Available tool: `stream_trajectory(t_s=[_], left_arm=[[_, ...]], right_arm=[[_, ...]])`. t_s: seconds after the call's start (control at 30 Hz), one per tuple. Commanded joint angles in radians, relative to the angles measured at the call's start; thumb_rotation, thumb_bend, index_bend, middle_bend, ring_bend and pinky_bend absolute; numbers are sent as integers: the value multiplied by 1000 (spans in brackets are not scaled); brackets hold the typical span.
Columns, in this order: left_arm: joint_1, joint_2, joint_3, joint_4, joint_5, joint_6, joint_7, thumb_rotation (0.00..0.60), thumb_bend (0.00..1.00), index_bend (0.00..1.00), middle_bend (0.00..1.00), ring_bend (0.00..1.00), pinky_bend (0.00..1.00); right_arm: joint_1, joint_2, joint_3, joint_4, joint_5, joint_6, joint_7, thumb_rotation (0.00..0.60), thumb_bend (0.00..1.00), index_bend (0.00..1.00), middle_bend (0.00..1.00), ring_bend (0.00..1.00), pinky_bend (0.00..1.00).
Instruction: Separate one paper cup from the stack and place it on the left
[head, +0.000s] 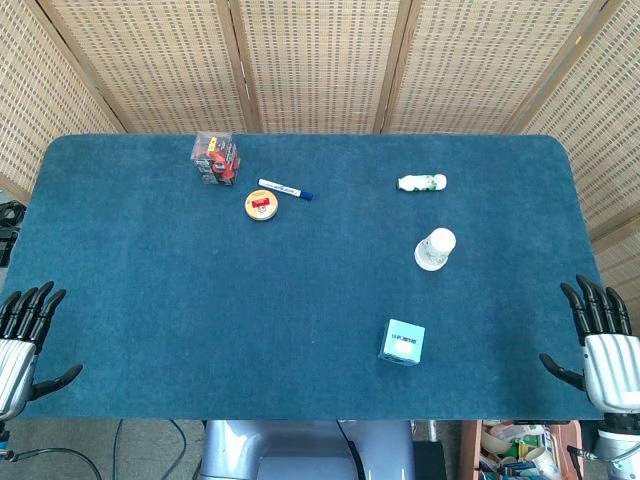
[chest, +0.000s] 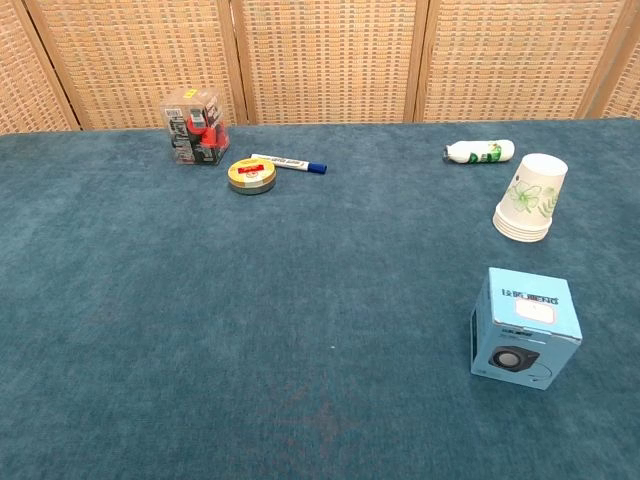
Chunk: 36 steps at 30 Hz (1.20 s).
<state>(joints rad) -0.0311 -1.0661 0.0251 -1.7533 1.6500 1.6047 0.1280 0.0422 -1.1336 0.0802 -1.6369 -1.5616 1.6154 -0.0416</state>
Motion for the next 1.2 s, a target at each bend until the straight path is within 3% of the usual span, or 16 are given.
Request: stream_trajectory(t_s=[0.03, 0.17, 0.37, 0.47, 0.6, 0.77, 0.93, 1.2], left_arm=[[-2, 0, -5, 3, -8, -5, -3, 600, 111, 0, 0, 0, 0], [-8, -6, -16, 13, -18, -12, -10, 600, 112, 0, 0, 0, 0], [-27, -36, -42, 37, -44, -33, 12, 600, 111, 0, 0, 0, 0], [-39, -44, -53, 36, -78, -62, 34, 600, 112, 0, 0, 0, 0], [-52, -56, -68, 39, -113, -88, 53, 600, 111, 0, 0, 0, 0], [-73, -70, -89, 49, -159, -123, 73, 600, 111, 0, 0, 0, 0], [-86, -73, -103, 52, -193, -145, 86, 600, 111, 0, 0, 0, 0], [-106, -83, -117, 55, -244, -179, 120, 600, 111, 0, 0, 0, 0]], right_arm=[[3, -2, -2, -1, 4, -12, -6, 600, 0, 0, 0, 0, 0], [24, -3, 2, 4, 1, -45, 7, 600, 0, 0, 0, 0, 0], [178, 38, 45, 16, 20, -272, 112, 600, 0, 0, 0, 0, 0], [287, 42, 95, 28, 56, -410, 162, 600, 0, 0, 0, 0, 0], [422, 9, 158, 85, 136, -579, 185, 600, 0, 0, 5, 0, 0], [572, -97, 205, 230, 268, -776, 157, 600, 11, 30, 71, 0, 21], [630, -148, 208, 315, 323, -853, 144, 600, 88, 63, 119, 9, 95], [701, -255, 174, 507, 386, -964, 110, 600, 159, 203, 291, 187, 277]])
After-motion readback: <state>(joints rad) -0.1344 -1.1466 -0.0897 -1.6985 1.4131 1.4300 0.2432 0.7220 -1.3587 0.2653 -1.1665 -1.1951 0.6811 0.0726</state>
